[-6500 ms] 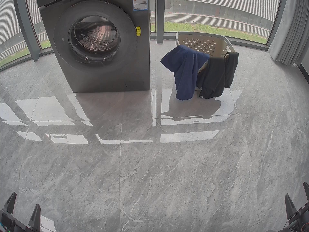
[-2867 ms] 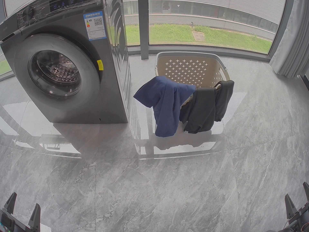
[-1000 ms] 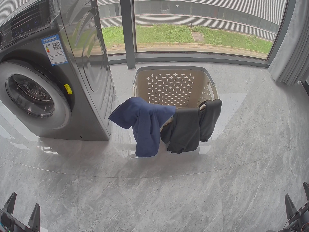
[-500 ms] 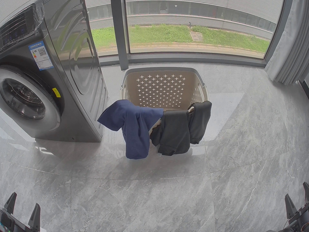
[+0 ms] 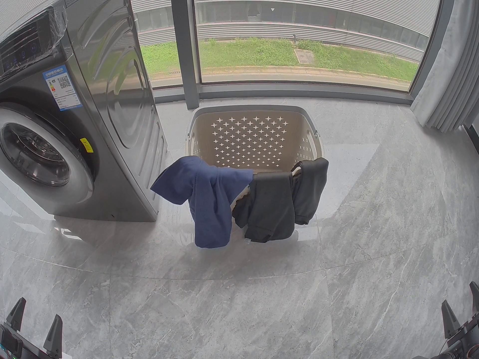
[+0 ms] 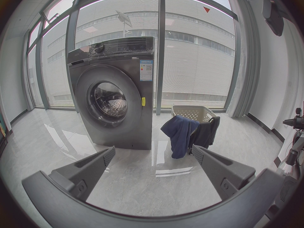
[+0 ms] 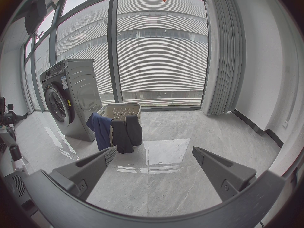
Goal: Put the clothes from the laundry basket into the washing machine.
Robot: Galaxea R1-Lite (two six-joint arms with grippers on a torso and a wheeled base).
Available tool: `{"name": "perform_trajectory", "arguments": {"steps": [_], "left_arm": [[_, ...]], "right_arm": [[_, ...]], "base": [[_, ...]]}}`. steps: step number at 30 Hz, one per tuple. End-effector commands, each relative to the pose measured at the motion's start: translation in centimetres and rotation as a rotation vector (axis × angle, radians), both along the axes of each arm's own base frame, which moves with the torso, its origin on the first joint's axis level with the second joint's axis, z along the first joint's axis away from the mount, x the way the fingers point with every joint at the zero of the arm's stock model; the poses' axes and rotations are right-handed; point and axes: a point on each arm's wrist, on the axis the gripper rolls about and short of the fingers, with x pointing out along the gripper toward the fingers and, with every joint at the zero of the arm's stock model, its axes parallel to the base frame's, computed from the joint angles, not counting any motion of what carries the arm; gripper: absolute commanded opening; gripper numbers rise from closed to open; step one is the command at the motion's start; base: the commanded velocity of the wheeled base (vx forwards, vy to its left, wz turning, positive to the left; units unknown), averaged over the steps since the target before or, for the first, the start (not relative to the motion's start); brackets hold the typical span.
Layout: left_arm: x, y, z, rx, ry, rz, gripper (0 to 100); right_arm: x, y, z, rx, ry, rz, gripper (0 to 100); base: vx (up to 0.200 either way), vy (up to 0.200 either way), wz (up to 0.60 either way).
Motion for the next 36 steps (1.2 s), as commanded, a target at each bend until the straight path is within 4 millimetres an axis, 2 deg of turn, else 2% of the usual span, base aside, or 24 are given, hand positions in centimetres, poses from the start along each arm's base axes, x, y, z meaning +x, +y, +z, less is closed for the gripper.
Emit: {"name": "perform_trajectory", "arguments": {"steps": [1, 3, 15, 27, 36], "left_arm": [[-0.01, 0.0, -0.44, 0.0, 0.0, 0.001, 100], [-0.01, 0.0, -0.44, 0.0, 0.0, -0.001, 100], [-0.01, 0.0, -0.44, 0.0, 0.0, -0.001, 100], [0.0, 0.0, -0.44, 0.002, 0.001, -0.001, 100], [-0.01, 0.0, -0.44, 0.005, 0.0, -0.002, 100]], "right_arm": [[0.01, 0.0, -0.53, 0.0, 0.001, 0.001, 100], [0.01, 0.0, -0.53, 0.0, 0.001, 0.001, 100], [0.01, 0.0, -0.53, 0.0, 0.001, 0.001, 100], [0.01, 0.0, -0.53, 0.0, 0.001, 0.001, 100], [0.01, 0.0, -0.53, 0.0, 0.001, 0.001, 100]], "base": [[0.2, 0.0, 0.0], [0.2, 0.0, 0.0], [0.0, 0.0, 0.0], [0.0, -0.2, 0.0], [0.0, 0.0, 0.0]]}}
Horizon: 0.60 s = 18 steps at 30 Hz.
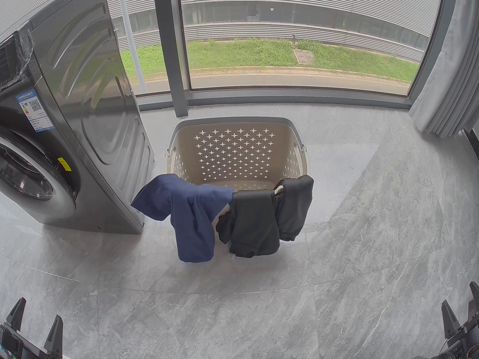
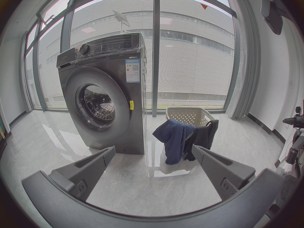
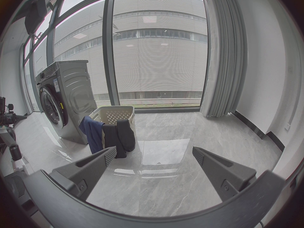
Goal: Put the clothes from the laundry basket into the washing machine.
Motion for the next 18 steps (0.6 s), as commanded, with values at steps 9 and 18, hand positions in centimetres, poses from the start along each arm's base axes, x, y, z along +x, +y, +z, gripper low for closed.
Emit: {"name": "perform_trajectory", "arguments": {"steps": [9, 18], "left_arm": [[-0.01, 0.0, -0.44, -0.009, -0.001, 0.002, 100], [-0.01, 0.0, -0.44, -0.011, -0.001, 0.002, 100]], "right_arm": [[0.01, 0.0, -0.53, 0.0, 0.001, 0.001, 100], [0.01, 0.0, -0.53, 0.0, 0.001, 0.001, 100]], "base": [[0.133, 0.0, 0.0], [0.2, 0.0, 0.0]]}}
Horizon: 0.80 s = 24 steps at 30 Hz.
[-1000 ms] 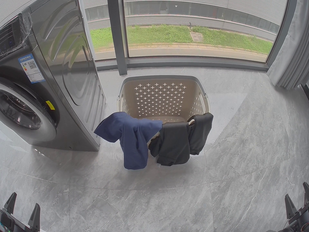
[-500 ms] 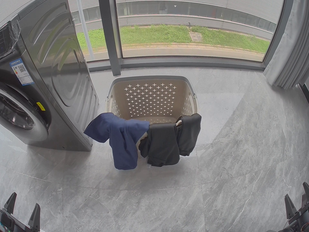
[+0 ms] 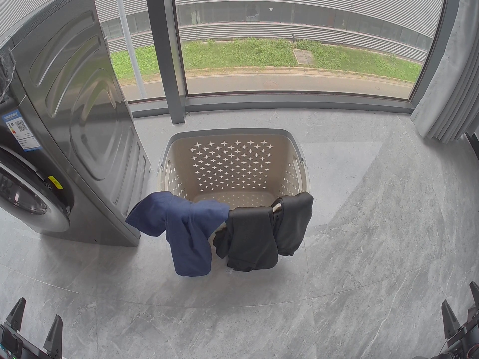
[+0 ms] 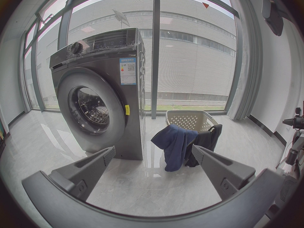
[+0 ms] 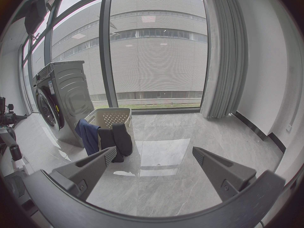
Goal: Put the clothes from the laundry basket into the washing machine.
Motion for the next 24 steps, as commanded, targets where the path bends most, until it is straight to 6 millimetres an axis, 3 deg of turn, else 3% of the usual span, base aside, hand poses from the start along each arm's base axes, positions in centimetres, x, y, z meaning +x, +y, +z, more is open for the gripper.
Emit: {"name": "perform_trajectory", "arguments": {"steps": [1, 6, 18, 24], "left_arm": [[-0.01, 0.0, -0.44, -0.001, 0.0, 0.001, 100], [-0.01, 0.0, -0.44, 0.003, 0.0, 0.001, 100], [-0.01, 0.0, -0.44, -0.001, 0.0, 0.001, 100], [-0.01, 0.0, -0.44, -0.003, 0.0, 0.001, 100]], "right_arm": [[0.01, 0.0, -0.53, 0.0, 0.001, 0.001, 100], [0.01, 0.0, -0.53, 0.0, 0.001, 0.001, 100], [0.01, 0.0, -0.53, 0.0, 0.001, 0.001, 100], [0.01, 0.0, -0.53, 0.0, 0.001, 0.001, 100]], "base": [[0.2, 0.0, 0.0], [0.2, 0.0, 0.0], [0.0, 0.0, 0.0], [0.2, 0.0, 0.0]]}}
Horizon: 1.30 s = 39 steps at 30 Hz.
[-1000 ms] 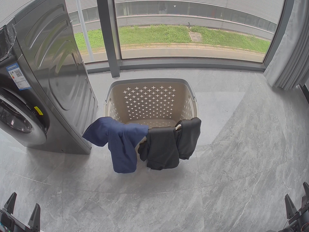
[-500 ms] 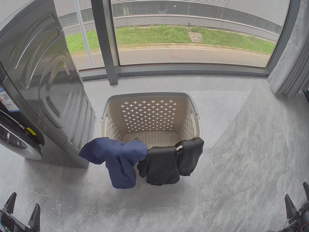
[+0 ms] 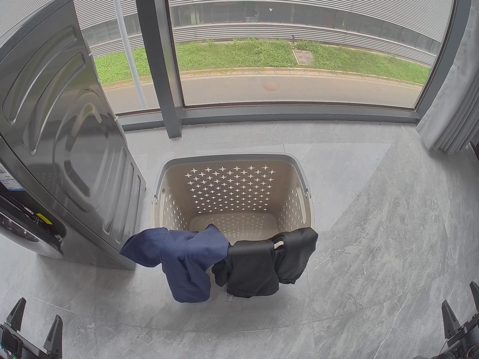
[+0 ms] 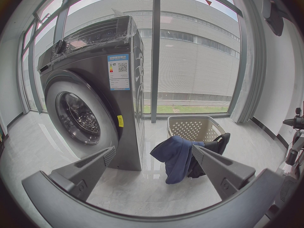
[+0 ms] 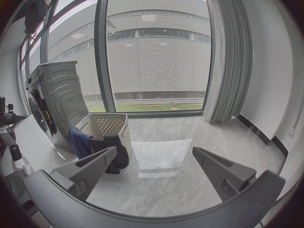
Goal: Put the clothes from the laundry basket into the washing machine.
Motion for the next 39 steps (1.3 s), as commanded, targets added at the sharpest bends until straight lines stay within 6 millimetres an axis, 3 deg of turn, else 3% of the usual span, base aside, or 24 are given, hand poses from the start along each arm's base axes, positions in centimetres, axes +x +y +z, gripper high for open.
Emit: {"name": "perform_trajectory", "arguments": {"steps": [1, 6, 15, 21, 30, 39], "left_arm": [[0.01, 0.0, -0.43, -0.002, 0.001, 0.0, 100], [0.01, 0.0, -0.43, -0.002, 0.001, 0.0, 100], [0.0, 0.0, -0.43, -0.002, 0.0, 0.0, 100], [0.01, 0.0, -0.43, -0.002, 0.001, 0.0, 100], [0.0, 0.0, -0.43, -0.002, 0.0, 0.0, 100], [0.01, 0.0, -0.45, -0.002, 0.003, -0.001, 100]], "right_arm": [[0.01, 0.0, -0.53, 0.0, 0.001, 0.002, 100], [0.01, 0.0, -0.53, 0.0, 0.001, 0.002, 100], [0.01, 0.0, -0.53, 0.0, 0.001, 0.002, 100], [0.01, 0.0, -0.53, 0.0, 0.001, 0.002, 100], [0.01, 0.0, -0.53, 0.0, 0.001, 0.002, 100], [0.01, 0.0, -0.53, 0.0, 0.001, 0.002, 100]], "base": [[0.2, 0.0, 0.0], [0.2, 0.0, 0.0], [0.0, 0.0, 0.0], [0.2, 0.0, 0.0], [0.0, 0.0, 0.0], [0.133, 0.0, 0.0]]}}
